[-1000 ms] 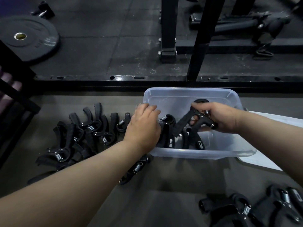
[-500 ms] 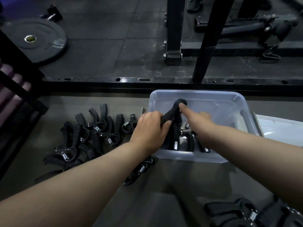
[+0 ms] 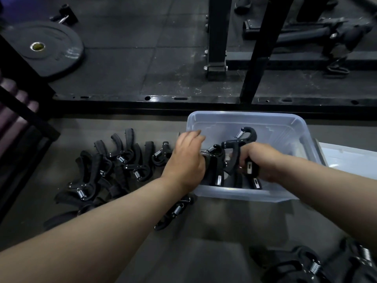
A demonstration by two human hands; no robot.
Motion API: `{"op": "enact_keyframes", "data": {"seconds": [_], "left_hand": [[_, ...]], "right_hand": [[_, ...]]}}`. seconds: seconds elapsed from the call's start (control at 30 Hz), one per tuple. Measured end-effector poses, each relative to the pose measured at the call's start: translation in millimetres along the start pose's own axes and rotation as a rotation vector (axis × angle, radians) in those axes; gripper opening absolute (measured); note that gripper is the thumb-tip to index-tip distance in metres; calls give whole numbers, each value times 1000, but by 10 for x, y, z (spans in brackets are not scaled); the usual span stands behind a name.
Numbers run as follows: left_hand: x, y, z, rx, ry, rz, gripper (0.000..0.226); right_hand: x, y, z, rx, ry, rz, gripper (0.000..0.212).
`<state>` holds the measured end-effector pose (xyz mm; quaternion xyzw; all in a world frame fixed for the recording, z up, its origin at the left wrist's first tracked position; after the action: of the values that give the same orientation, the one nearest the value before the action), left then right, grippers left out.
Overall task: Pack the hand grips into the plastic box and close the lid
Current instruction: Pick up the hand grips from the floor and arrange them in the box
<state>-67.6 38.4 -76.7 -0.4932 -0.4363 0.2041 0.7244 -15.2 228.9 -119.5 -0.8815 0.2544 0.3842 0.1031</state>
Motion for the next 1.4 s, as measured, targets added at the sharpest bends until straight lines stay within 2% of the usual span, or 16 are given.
{"op": "enact_keyframes", "data": {"seconds": [0.13,0.3,0.37,0.43,0.5,0.57,0.63,0.7,0.87,1.1,1.2,1.27,1.4], "left_hand": [[-4,-15,-3,-13,-49,-16,56],[-23,4,-1,9,-54,1,53],[-32,7,2,13,-52,8,51],[-34,2,4,21,-51,11,50],[-29,-1,2,30,-47,8,50],[-33,7,3,33,-45,9,50],[-41,12,5,37,-43,16,50],[-42,16,10,40,-39,21,49],[-41,12,4,40,-31,16,48],[-47,26,11,44,-34,23,48],[-67,43,14,49,-37,17,47],[-71,53,16,57,-30,12,46],[-77,47,13,44,-42,-2,49]], "right_hand": [[95,-354,157,66,71,-125,22],[215,-440,359,50,106,-168,20],[224,-421,434,44,82,-265,21],[209,-380,479,37,13,-426,18],[185,-330,498,32,-79,-694,8],[218,-252,498,-22,-109,-980,19],[233,-179,497,-34,-140,-1216,5],[278,-147,565,-29,-172,-1365,20],[271,-175,636,-2,-197,-1321,35],[275,-171,620,25,-187,-1346,33],[347,-227,736,25,-136,-1326,48],[352,-225,740,22,-122,-1323,45],[269,-165,537,115,-96,-1282,51]]}}
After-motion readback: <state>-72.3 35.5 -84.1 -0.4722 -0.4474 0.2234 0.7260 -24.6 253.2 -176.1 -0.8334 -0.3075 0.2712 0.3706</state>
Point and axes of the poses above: each hand's wrist, its own z-axis towards the middle knuckle, its own y-axis out of the palm, x = y × z, the point moved 6 cm from there along z, towards the middle knuckle, and after that the axes turned 10 degrees about z, right-handed, at the moved point
